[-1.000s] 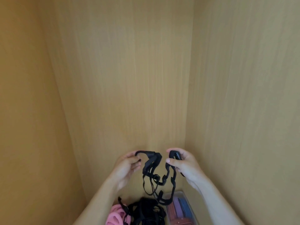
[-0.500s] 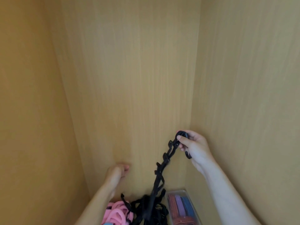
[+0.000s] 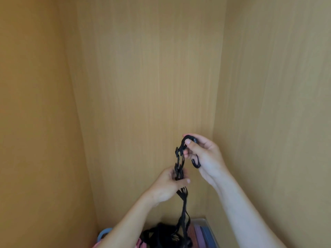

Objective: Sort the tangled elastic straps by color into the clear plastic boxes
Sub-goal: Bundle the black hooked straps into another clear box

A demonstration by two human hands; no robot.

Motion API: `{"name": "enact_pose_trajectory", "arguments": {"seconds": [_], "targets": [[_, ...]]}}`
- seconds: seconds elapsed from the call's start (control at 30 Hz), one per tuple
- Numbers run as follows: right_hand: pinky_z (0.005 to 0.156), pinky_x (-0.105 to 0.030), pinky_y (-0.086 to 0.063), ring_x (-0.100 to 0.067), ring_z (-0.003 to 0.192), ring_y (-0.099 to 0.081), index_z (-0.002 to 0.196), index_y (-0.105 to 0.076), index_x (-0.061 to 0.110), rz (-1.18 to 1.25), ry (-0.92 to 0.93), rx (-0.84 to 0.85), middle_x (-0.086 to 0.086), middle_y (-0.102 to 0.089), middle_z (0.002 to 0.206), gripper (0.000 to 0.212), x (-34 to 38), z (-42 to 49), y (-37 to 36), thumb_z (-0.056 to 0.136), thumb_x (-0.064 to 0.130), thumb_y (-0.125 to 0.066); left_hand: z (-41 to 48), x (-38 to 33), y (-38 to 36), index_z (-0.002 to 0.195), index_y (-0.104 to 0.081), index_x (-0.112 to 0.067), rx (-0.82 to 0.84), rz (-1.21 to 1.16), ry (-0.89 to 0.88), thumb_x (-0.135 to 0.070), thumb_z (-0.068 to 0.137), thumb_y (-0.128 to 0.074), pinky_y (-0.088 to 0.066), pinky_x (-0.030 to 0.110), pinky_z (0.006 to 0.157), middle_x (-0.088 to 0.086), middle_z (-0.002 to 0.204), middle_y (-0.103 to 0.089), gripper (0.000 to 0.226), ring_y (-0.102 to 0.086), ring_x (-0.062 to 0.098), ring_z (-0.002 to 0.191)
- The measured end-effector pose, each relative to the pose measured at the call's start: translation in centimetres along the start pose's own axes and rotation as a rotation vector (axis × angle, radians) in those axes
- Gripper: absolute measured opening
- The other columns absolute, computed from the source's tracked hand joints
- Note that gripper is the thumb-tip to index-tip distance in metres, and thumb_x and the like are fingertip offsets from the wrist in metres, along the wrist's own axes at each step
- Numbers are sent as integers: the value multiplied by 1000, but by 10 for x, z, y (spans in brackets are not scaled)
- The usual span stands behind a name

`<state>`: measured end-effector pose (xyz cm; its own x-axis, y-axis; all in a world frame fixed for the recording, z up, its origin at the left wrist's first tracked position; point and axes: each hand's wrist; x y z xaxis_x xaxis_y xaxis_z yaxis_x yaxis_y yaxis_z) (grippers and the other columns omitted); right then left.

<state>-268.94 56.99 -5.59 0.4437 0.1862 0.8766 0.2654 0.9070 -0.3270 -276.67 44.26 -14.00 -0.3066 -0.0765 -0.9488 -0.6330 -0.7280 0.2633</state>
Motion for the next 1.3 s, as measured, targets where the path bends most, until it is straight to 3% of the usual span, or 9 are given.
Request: {"name": "enact_pose_trajectory", "arguments": {"seconds": [0.03, 0.1, 0.23, 0.37, 0.63, 0.8, 0.93, 1.07, 1.3], "targets": [[60, -22, -53, -18, 64, -62, 112, -70, 0, 24, 27, -22, -6, -66, 80, 19, 6, 0, 3, 93, 1, -66, 1, 3, 3, 100, -64, -14, 5, -22, 6, -22, 95, -68, -54, 24, 84, 0, 91, -74, 10, -69, 14, 89], [60, -22, -54, -17, 63, -62, 110, -69, -1, 34, 70, -67, -9, -64, 81, 17, 18, 1, 8, 94, 0, -64, 2, 14, 12, 86, -64, -16, 10, -49, 40, -35, 98, -64, -51, 18, 74, -3, 76, -68, 22, -65, 12, 76], [62, -24, -54, -19, 64, -61, 102, -68, 1, 51, 135, -101, -11, -62, 80, 10, 38, 0, 14, 98, 0, -59, -6, 63, 23, 80, -52, -16, -49, 79, 216, -46, 96, -63, -51, 26, 64, -8, 54, -44, 36, -46, 12, 51], [66, -26, -55, -18, 66, -63, 102, -68, 3, 60, 197, -120, -13, -61, 85, 10, 52, 4, 11, 98, 1, -59, -20, 105, 22, 76, -52, -12, -81, 69, 332, -38, 98, -62, -52, 34, 67, -3, 49, -41, 36, -44, 14, 46], [66, -25, -56, -18, 64, -67, 102, -67, 1, 45, 280, -212, -11, -60, 85, 10, 63, 10, 6, 99, -2, -58, -43, 119, 22, 72, -49, -10, -229, 57, 515, -50, 92, -67, -47, 25, 54, -2, 45, -40, 48, -38, 14, 39], [67, -26, -57, -17, 63, -65, 98, -68, 4, 38, 341, -249, -8, -59, 82, 12, 70, 16, 2, 98, -3, -58, -45, 112, 23, 71, -39, -16, -196, -6, 465, -39, 91, -73, -25, 30, 48, -3, 48, -33, 45, -27, 16, 40], [66, -23, -57, -13, 61, -66, 106, -70, 0, -91, 289, -281, -8, -62, 86, 12, 67, 21, 10, 97, -1, -62, -48, 110, 24, 66, -43, -17, -107, -17, 427, -19, 86, -70, -21, 29, 49, -2, 50, -33, 34, -26, 15, 44], [64, -22, -56, -11, 59, -67, 101, -67, 1, -85, 334, -342, -9, -63, 83, 7, 78, 28, 9, 98, -1, -61, -47, 116, 26, 51, -44, -15, -194, -66, 446, -5, 81, -54, -15, 22, 45, 0, 45, -31, 33, -22, 13, 38], [63, -26, -57, -12, 58, -64, 98, -65, 0, 22, 493, -358, -9, -61, 80, 8, 123, 42, -8, 97, -5, -58, -47, 131, 22, 60, -35, -24, -337, 121, 274, -16, 89, -60, -27, 21, 43, -14, 47, -32, 39, -31, 8, 44]]}}
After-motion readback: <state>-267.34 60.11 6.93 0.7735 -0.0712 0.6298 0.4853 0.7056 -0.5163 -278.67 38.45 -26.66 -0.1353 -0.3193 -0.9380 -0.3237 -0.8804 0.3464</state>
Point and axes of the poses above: each hand's wrist, its own z-axis towards the middle knuckle, its own y-axis out of the back of the hand, x = y × z
